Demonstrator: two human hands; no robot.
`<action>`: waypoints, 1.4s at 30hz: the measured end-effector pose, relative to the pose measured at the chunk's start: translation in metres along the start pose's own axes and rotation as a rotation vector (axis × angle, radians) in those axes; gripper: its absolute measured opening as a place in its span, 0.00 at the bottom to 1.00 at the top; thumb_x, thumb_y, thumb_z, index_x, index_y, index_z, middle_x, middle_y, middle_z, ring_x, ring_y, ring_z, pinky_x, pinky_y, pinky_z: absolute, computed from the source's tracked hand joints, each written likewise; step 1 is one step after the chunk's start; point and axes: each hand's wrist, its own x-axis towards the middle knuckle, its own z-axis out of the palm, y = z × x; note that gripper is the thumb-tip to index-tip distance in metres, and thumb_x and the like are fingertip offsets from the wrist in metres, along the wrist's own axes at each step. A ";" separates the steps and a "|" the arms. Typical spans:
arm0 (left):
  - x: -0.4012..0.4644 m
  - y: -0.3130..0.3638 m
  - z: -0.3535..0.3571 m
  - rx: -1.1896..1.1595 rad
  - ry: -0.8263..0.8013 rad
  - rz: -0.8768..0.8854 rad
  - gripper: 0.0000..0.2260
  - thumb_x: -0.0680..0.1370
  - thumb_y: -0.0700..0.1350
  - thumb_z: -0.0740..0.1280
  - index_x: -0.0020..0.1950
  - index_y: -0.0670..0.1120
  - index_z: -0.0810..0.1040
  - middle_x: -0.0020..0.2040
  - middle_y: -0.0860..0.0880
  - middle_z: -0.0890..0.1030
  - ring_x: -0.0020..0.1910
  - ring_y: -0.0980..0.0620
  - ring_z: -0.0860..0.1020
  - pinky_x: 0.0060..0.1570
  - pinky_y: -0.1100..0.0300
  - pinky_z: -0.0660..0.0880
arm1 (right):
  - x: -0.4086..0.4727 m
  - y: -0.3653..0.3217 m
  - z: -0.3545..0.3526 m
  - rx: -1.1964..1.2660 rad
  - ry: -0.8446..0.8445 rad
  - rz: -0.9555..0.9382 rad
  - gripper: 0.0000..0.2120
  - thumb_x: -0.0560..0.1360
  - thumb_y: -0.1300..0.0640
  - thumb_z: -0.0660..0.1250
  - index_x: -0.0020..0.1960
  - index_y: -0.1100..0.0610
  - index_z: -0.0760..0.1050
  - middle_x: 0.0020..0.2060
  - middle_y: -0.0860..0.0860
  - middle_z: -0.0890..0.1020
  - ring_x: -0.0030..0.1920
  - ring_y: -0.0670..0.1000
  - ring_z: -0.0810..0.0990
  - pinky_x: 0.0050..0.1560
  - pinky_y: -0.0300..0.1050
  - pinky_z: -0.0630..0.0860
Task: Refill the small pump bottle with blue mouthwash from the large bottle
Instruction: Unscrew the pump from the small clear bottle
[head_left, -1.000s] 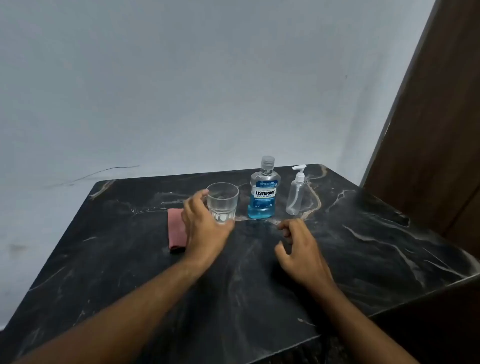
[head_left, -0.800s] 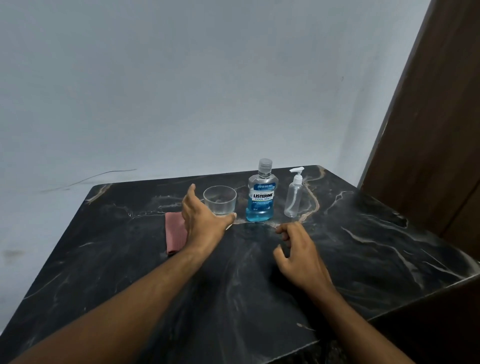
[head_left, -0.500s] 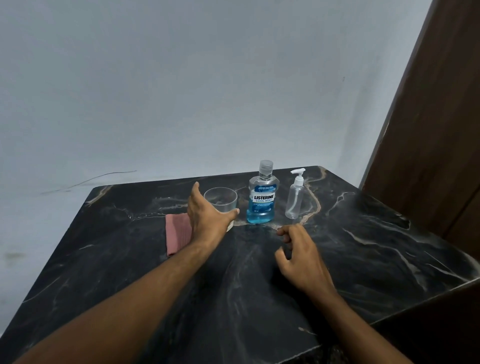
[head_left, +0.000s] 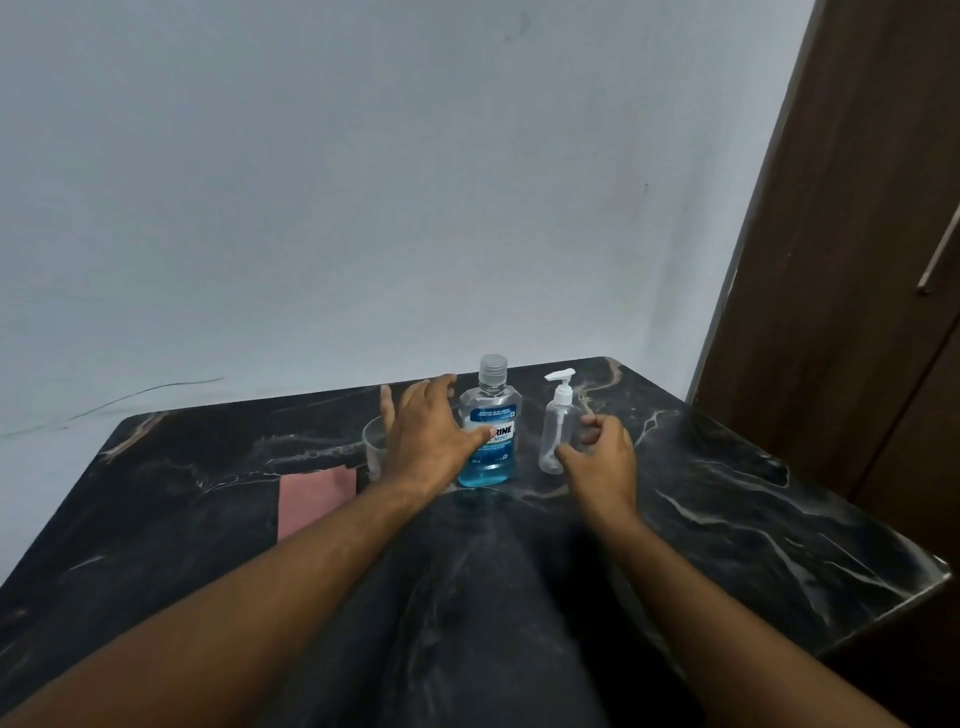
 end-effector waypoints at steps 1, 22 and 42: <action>0.005 0.003 0.001 0.012 -0.027 0.012 0.36 0.70 0.62 0.76 0.73 0.49 0.71 0.67 0.52 0.79 0.71 0.51 0.71 0.79 0.45 0.48 | 0.011 -0.002 0.001 -0.019 -0.007 0.031 0.23 0.73 0.58 0.74 0.65 0.57 0.72 0.60 0.54 0.76 0.58 0.53 0.77 0.60 0.54 0.78; 0.021 0.028 0.005 -0.208 -0.194 -0.081 0.24 0.66 0.47 0.83 0.58 0.44 0.81 0.53 0.49 0.85 0.50 0.51 0.81 0.50 0.58 0.76 | 0.043 -0.008 0.008 0.013 -0.105 0.079 0.19 0.69 0.58 0.80 0.58 0.59 0.81 0.49 0.52 0.85 0.48 0.50 0.83 0.41 0.39 0.75; -0.066 0.031 -0.094 -0.256 -0.298 -0.066 0.24 0.64 0.47 0.84 0.58 0.47 0.84 0.51 0.52 0.87 0.52 0.54 0.84 0.59 0.51 0.79 | -0.064 -0.019 -0.059 0.075 -0.292 -0.101 0.14 0.68 0.57 0.81 0.51 0.58 0.84 0.42 0.50 0.86 0.44 0.50 0.85 0.49 0.50 0.83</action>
